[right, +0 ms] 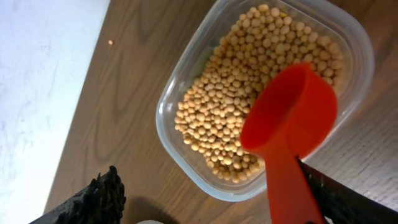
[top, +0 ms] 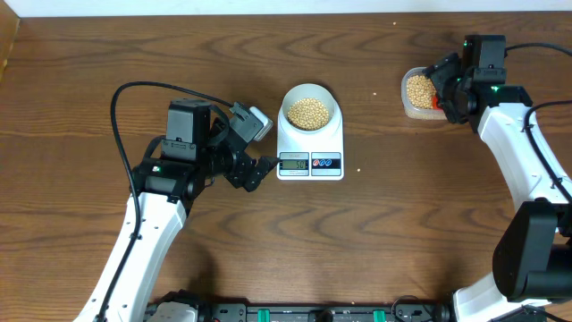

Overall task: Scoop item into bowl and weigh 50g on scale
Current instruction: 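Lower the red scoop into the tub and lay it down, then open the right gripper and release the red scoop in the tub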

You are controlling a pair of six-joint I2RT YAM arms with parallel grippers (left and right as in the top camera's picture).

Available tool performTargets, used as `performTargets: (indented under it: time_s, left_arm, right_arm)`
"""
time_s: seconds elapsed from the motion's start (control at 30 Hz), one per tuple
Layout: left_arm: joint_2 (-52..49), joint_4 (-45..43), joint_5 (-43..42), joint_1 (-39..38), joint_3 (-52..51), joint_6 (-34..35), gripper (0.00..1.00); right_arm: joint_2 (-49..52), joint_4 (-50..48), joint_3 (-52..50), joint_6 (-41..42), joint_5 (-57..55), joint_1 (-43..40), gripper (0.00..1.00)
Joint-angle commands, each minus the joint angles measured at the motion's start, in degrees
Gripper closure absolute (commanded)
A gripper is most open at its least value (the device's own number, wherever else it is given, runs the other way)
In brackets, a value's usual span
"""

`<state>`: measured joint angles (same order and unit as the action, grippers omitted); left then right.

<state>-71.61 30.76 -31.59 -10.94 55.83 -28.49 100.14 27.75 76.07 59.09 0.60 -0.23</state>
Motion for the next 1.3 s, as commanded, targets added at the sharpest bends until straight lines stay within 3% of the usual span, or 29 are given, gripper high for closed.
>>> performTargets:
  time_s: [0.0, 0.3, 0.77, 1.27]
  left_arm:
    - [0.5, 0.0, -0.3, 0.1, -0.4, 0.3, 0.11]
    - [0.5, 0.0, -0.3, 0.1, -0.4, 0.3, 0.11]
    - [0.5, 0.0, -0.3, 0.1, -0.4, 0.3, 0.11]
    - [0.5, 0.0, -0.3, 0.1, -0.4, 0.3, 0.11]
  right_arm:
    - [0.4, 1.7, -0.1, -2.9, -0.2, 0.7, 0.15]
    - [0.4, 8.9, -0.1, -9.3, 0.0, 0.7, 0.01]
    - [0.4, 11.5, -0.1, -21.1, 0.0, 0.7, 0.01]
    - [-6.0, 19.8, 2.3, -44.0, -3.4, 0.7, 0.01]
